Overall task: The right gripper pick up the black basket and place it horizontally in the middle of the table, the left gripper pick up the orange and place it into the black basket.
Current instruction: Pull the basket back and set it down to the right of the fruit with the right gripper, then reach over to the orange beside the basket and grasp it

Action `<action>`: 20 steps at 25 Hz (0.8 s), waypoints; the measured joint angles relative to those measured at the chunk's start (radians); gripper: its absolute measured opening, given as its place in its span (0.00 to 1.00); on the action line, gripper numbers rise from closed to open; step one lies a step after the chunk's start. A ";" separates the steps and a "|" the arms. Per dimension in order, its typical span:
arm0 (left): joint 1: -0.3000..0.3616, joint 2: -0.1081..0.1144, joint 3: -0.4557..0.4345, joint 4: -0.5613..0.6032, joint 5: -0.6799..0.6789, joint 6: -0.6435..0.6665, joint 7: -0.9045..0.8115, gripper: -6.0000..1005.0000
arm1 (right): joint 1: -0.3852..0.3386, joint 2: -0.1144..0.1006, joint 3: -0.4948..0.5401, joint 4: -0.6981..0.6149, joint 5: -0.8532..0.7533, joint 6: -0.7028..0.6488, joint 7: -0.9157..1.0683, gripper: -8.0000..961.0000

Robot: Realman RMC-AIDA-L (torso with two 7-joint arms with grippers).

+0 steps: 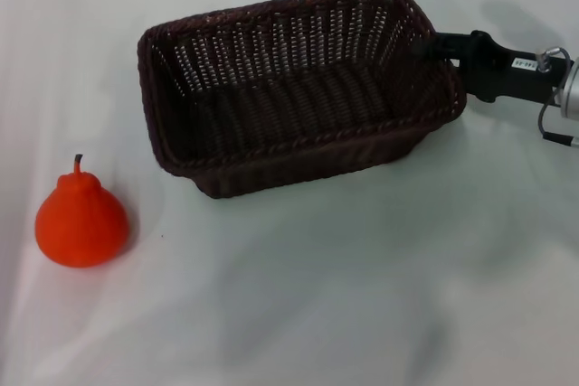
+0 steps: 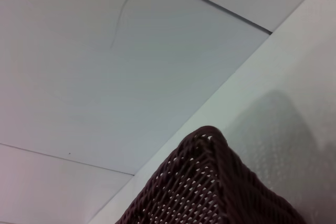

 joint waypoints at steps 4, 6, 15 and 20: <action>-0.003 0.001 0.000 -0.001 0.004 0.022 0.000 0.77 | 0.003 -0.004 0.000 -0.003 0.000 0.006 0.006 0.56; -0.002 0.001 0.002 -0.001 0.007 0.030 0.000 0.77 | 0.003 -0.009 -0.002 -0.009 0.000 0.010 0.017 0.65; 0.080 0.013 0.208 -0.046 0.010 0.123 -0.097 0.76 | -0.006 -0.049 0.077 -0.079 0.000 0.010 0.037 0.90; 0.124 0.057 0.406 -0.066 0.012 0.232 -0.136 0.76 | 0.021 -0.058 0.084 -0.107 0.000 -0.063 0.035 0.96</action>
